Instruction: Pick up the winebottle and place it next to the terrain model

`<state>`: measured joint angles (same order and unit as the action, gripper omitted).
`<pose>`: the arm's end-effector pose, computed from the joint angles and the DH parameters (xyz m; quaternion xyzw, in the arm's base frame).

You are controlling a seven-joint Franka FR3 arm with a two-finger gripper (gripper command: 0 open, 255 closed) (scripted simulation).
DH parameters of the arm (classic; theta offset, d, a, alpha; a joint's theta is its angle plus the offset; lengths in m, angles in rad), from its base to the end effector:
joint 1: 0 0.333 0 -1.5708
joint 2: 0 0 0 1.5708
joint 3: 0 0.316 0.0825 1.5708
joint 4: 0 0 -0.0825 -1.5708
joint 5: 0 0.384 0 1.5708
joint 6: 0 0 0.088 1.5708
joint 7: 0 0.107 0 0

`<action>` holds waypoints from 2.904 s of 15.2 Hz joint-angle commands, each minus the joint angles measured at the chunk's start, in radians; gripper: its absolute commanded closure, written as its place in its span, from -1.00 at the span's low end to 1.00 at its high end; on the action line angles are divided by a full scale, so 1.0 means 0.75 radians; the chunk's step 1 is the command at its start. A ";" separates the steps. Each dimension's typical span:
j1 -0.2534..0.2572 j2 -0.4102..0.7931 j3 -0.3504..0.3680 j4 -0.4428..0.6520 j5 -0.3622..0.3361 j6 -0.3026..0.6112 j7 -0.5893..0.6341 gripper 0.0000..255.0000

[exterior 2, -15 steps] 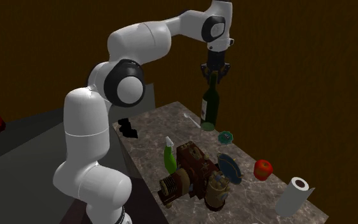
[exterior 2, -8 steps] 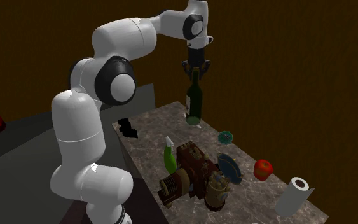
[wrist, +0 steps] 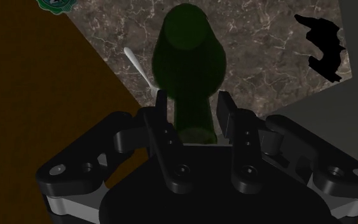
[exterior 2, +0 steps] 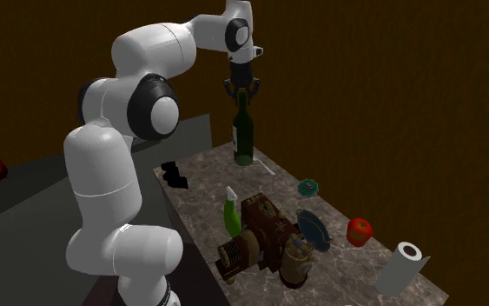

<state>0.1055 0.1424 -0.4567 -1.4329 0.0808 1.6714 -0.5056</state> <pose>0.5774 -0.1811 0.6248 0.9953 0.0789 0.0540 0.0146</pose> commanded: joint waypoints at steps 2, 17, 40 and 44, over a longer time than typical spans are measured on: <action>0.047 0.022 0.034 0.039 -0.004 -0.015 0.086 1.00; 0.234 0.174 0.155 0.178 -0.008 -0.003 0.405 1.00; 0.261 0.137 0.164 -0.288 -0.018 0.427 0.409 1.00; 0.261 0.146 0.166 -0.332 -0.014 0.479 0.407 1.00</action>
<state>0.3008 0.2513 -0.3327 -1.6749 0.0698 2.0224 -0.2012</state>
